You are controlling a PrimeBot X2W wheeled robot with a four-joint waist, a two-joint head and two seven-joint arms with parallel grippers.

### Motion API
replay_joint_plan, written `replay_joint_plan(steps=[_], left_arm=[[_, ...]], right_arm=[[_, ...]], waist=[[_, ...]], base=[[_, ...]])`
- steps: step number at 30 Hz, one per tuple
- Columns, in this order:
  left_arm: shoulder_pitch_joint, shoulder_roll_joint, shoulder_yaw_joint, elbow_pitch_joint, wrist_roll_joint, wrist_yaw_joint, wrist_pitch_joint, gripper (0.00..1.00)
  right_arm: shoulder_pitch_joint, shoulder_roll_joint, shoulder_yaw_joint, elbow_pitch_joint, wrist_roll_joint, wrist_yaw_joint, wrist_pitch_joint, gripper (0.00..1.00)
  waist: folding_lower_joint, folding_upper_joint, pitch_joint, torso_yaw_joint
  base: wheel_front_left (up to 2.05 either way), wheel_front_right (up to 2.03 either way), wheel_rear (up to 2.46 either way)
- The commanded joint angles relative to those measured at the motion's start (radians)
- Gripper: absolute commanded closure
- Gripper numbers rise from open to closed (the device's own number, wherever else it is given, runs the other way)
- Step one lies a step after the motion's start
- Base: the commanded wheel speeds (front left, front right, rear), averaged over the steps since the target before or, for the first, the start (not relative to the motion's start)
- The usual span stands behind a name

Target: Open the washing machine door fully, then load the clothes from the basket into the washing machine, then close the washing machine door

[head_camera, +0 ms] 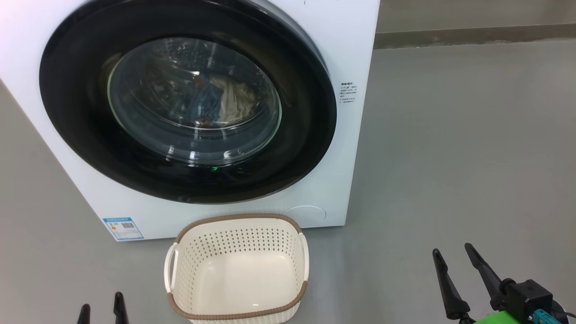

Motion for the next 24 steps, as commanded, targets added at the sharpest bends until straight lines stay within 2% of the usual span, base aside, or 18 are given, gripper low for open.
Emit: replay_joint_plan(steps=[1,6,7,8,15,18,24], left_arm=[[-0.020,0.013,0.034,-0.029,0.004,0.002,-0.007,0.00],[-0.021,0.013,0.035,-0.037,0.010,0.001,-0.007,0.00],[-0.021,0.013,0.037,-0.040,0.011,0.002,-0.007,1.00],[-0.001,-0.001,0.000,-0.009,0.005,0.000,0.000,1.00],[-0.007,-0.024,-0.006,0.051,-0.020,-0.001,0.011,1.00],[-0.014,-0.023,-0.005,0.051,-0.059,-0.003,0.023,1.00],[-0.027,-0.021,-0.004,0.053,-0.117,-0.006,0.039,1.00]], right_arm=[[-0.045,-0.008,0.028,-0.020,0.008,-0.006,-0.005,0.00],[-0.045,-0.005,0.028,-0.020,0.007,-0.006,-0.005,0.00],[-0.045,-0.004,0.027,-0.020,0.007,-0.006,-0.005,1.00],[0.001,0.005,0.001,0.004,0.000,0.000,0.000,1.00],[0.021,0.016,-0.001,0.066,0.030,0.000,0.009,1.00],[0.016,0.018,-0.005,0.066,0.075,0.000,0.021,1.00],[0.007,0.019,-0.010,0.068,0.143,0.000,0.039,1.00]], waist=[[0.0000,0.0000,0.002,0.002],[0.0000,0.0000,0.006,0.007],[0.0000,0.0000,0.008,0.008],[0.0000,0.0000,0.007,0.007],[0.0002,0.0000,0.008,0.007],[0.0023,0.0000,0.007,0.007],[0.0001,0.0000,0.011,0.006]], base=[[0.00,0.00,0.00],[0.00,0.00,0.00],[0.00,0.00,0.00],[0.00,0.00,0.00],[0.00,0.00,0.00],[0.00,0.00,0.00],[0.00,0.00,0.00]])
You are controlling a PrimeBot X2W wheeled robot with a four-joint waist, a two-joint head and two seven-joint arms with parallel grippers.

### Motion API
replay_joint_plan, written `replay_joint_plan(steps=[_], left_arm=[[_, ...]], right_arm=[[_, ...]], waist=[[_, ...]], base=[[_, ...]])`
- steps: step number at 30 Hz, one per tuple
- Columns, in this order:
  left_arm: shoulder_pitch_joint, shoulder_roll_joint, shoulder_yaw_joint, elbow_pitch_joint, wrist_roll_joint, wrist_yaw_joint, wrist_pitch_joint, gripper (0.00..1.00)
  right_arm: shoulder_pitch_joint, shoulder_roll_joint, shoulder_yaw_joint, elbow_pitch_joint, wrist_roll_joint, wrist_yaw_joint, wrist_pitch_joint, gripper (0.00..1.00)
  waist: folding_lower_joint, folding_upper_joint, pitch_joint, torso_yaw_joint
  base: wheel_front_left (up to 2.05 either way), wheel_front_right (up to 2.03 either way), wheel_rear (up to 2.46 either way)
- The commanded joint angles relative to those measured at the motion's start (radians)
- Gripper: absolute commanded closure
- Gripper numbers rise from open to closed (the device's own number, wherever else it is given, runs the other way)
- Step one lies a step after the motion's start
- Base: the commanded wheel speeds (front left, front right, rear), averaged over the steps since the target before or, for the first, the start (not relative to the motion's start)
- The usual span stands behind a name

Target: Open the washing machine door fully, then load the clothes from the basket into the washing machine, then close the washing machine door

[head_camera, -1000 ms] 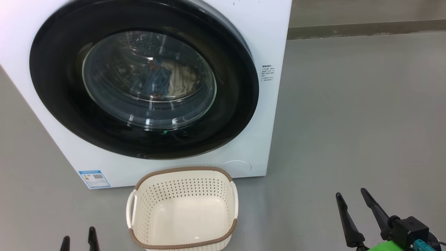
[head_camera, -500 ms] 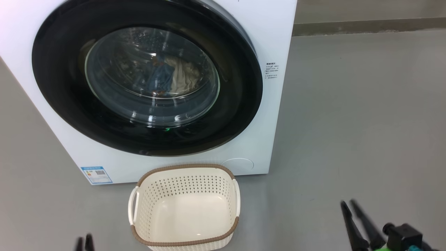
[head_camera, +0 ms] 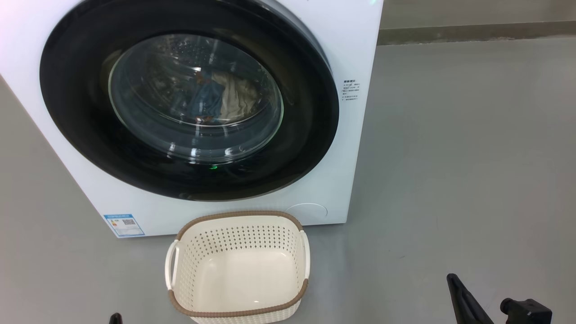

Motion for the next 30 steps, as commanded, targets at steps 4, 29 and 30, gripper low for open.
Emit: replay_joint_plan(steps=[4,29,30], left_arm=[[-0.035,0.013,0.008,-0.017,-0.049,-0.007,0.014,1.00],[-0.088,0.020,0.016,-0.007,-0.281,-0.018,0.084,1.00],[-0.090,0.020,0.016,-0.007,-0.291,-0.018,0.087,1.00]], right_arm=[[-0.038,-0.001,-0.008,-0.021,0.059,-0.001,0.014,1.00],[-0.075,0.006,-0.028,-0.015,0.332,-0.002,0.085,1.00],[-0.077,0.006,-0.029,-0.014,0.343,-0.002,0.088,1.00]], waist=[[-0.0002,0.0000,0.001,0.000],[-0.0002,0.0000,0.008,-0.002],[-0.0002,0.0000,0.009,-0.003]], base=[[0.00,0.00,0.00],[0.00,0.00,0.00],[0.00,0.00,0.00]])
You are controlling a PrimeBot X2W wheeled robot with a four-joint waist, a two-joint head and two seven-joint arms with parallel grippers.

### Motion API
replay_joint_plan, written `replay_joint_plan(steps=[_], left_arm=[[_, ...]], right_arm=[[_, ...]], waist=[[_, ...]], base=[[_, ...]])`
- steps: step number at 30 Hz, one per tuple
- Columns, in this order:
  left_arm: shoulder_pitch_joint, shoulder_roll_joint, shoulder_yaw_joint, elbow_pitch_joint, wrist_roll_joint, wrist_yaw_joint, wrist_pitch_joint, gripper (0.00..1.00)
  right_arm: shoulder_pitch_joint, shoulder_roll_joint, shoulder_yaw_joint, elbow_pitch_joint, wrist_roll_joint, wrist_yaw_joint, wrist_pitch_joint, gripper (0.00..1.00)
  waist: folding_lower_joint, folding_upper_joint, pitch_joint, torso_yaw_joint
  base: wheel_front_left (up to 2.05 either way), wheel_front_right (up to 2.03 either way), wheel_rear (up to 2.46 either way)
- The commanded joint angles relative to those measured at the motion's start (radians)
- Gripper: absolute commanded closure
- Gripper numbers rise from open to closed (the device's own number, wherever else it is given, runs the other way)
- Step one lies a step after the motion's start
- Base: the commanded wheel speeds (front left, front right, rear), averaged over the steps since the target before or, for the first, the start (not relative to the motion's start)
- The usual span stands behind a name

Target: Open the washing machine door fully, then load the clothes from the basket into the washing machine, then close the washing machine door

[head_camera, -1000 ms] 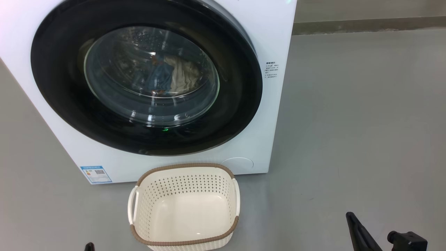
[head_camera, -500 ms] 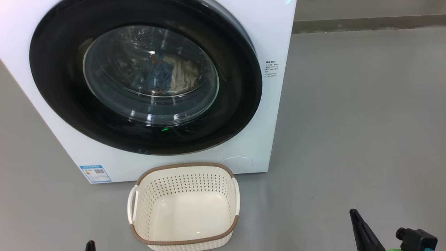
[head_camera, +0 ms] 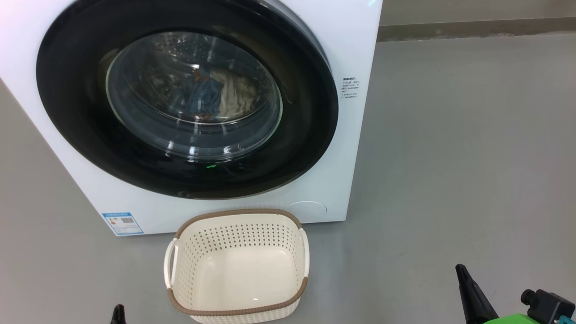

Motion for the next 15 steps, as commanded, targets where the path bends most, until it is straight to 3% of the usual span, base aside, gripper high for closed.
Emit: replay_joint_plan(steps=[1,15], left_arm=[[-0.043,0.018,0.014,-0.017,-0.026,-0.009,0.009,1.00],[-0.074,0.022,0.019,-0.012,-0.161,-0.015,0.050,1.00]], right_arm=[[-0.041,-0.007,0.001,-0.021,0.034,-0.002,0.007,1.00],[-0.063,-0.003,-0.011,-0.017,0.192,-0.003,0.049,1.00]], waist=[[-0.0001,0.0000,0.000,0.000],[-0.0002,0.0000,0.004,-0.001]], base=[[0.00,0.00,0.00],[0.00,0.00,0.00]])
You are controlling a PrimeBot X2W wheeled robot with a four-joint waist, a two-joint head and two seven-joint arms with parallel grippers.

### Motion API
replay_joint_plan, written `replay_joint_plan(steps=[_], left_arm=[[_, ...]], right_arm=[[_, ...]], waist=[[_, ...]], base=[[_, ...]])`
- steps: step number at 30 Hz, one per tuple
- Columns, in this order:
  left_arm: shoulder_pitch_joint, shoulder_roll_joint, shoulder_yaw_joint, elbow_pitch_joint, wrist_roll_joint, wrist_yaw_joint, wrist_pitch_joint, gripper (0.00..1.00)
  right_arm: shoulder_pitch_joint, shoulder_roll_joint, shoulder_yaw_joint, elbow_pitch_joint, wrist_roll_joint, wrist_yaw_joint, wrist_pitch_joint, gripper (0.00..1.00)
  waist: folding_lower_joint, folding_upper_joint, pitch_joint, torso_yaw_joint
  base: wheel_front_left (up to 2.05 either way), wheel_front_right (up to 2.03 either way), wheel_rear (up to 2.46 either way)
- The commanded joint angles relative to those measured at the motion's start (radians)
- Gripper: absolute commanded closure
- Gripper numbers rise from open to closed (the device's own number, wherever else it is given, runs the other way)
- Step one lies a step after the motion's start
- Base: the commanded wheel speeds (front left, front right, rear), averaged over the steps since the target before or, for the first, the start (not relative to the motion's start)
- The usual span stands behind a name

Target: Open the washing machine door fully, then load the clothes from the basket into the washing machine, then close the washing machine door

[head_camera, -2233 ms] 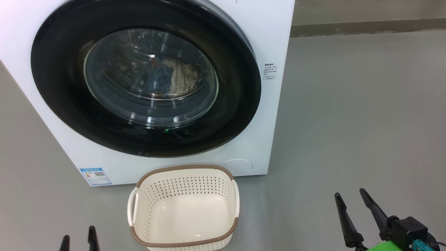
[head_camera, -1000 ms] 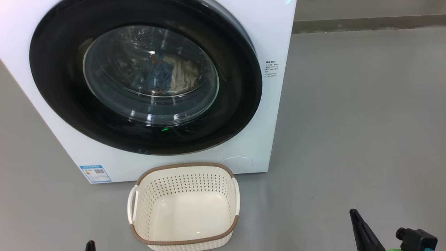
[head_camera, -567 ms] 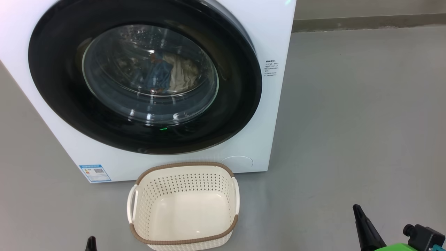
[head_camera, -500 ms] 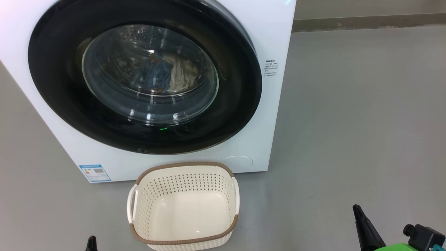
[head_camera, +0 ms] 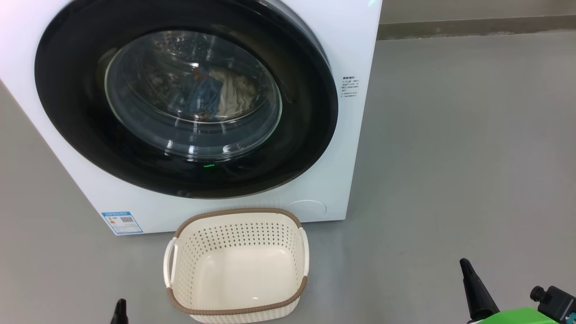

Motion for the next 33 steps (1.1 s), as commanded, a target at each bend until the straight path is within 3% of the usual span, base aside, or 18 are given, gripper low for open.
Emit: replay_joint_plan(steps=[1,33], left_arm=[[-0.052,0.019,0.019,-0.017,-0.031,-0.008,0.010,1.00],[-0.119,0.028,0.029,-0.004,-0.329,-0.022,0.101,1.00]], right_arm=[[-0.042,-0.005,0.003,-0.021,0.030,-0.003,0.007,1.00],[-0.089,0.005,-0.024,-0.013,0.382,-0.004,0.099,1.00]], waist=[[-0.0001,-0.0001,0.000,0.000],[-0.0001,-0.0001,0.009,-0.003]], base=[[0.00,0.00,0.00],[0.00,0.00,0.00]])
